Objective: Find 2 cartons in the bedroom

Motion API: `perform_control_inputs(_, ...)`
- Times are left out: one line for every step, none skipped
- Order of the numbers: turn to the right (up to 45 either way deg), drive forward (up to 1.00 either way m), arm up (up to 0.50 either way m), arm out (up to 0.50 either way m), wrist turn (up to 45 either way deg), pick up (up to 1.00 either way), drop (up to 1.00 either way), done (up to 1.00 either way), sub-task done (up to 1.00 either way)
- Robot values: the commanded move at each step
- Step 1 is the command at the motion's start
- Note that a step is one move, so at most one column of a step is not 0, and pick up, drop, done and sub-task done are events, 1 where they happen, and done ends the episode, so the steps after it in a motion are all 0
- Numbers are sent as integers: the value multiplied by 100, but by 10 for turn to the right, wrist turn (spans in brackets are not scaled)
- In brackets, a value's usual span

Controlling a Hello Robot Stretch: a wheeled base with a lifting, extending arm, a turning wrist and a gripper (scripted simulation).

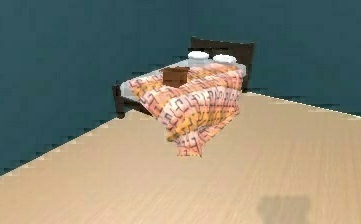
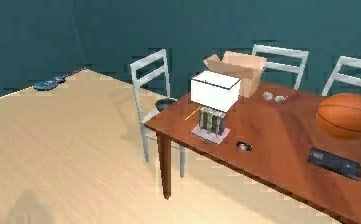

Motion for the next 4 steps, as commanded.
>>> perform_control_inputs(30,0,0,0,0,0,0,0,0)
perform_control_inputs(0,100,0,0,0,0,0,0,0)
perform_control_inputs(90,0,0,0,0,0,0,0,0)
perform_control_inputs(0,10,0,0,0,0,0,0,0)
